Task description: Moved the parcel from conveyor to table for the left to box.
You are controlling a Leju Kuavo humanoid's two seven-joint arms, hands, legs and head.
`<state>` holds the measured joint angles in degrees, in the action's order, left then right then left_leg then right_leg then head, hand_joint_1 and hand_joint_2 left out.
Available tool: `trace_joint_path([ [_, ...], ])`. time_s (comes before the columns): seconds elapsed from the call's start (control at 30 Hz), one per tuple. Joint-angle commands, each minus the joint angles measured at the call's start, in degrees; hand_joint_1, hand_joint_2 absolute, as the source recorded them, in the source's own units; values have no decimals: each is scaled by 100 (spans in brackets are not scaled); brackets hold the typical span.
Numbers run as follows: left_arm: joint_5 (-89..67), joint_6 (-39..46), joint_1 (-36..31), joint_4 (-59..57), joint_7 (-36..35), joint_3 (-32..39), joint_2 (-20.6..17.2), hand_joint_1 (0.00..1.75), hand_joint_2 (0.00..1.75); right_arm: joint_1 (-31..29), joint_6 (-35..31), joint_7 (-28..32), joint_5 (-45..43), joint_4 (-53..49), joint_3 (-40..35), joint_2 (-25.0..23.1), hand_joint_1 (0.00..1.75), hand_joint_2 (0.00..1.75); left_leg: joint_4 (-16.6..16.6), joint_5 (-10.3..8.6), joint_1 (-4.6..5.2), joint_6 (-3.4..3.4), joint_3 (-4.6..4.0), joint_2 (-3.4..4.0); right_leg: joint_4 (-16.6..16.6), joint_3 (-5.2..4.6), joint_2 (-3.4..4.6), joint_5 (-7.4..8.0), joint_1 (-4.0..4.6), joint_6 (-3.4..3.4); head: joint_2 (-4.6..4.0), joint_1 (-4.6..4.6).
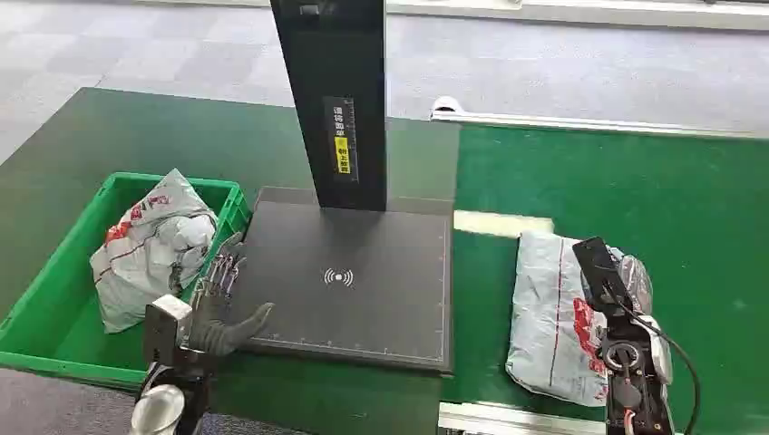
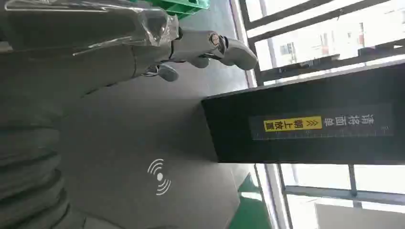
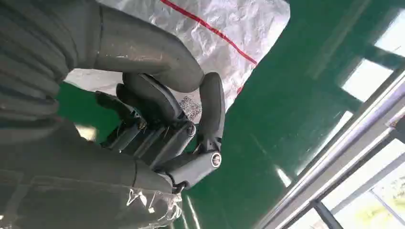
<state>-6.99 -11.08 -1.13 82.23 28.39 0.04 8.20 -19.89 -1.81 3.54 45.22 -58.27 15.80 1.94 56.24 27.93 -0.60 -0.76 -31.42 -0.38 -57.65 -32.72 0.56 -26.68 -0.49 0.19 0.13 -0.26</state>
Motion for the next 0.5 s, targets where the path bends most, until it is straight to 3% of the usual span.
trace_joint_path([
  [0.03,-5,-36,-136,-304,42,58,-52,0,175,-92,-62,85,-63,146,-38,-3,175,175,-4,-1,2,2,4,3,4,3,-2,1,-1,0,0,0],
  [0.17,-7,-36,-157,-351,72,39,-59,0,175,-99,-136,214,-76,150,9,-13,175,175,-7,-3,1,2,4,2,7,4,-5,3,0,-1,2,0],
  [0.2,-8,-37,-165,-364,77,35,-63,0,175,-99,-131,212,-76,113,-4,-44,145,175,-12,-6,2,3,7,4,12,6,-5,6,-1,-1,2,0],
  [0.23,-10,-37,-195,-408,83,25,-68,0,175,-100,80,138,35,187,-190,4,14,175,-6,-3,2,2,4,4,5,2,-3,3,-1,-1,0,0],
  [0.27,-18,-55,-246,-456,92,-3,-86,0,175,-147,524,-92,226,414,-429,100,0,175,-9,-4,2,2,5,6,8,3,-2,4,0,-2,2,-2],
  [0.33,-32,-71,-461,-697,102,-44,-83,0,175,-376,970,-287,575,1302,-834,216,0,175,-10,-5,1,3,7,7,11,6,-1,6,0,-1,0,-2],
  [0.5,-44,-52,-506,-733,81,-122,-56,0,175,-666,726,-610,996,2431,-1235,116,0,175,-19,-11,-3,4,16,25,23,12,14,18,5,-1,2,0],
])
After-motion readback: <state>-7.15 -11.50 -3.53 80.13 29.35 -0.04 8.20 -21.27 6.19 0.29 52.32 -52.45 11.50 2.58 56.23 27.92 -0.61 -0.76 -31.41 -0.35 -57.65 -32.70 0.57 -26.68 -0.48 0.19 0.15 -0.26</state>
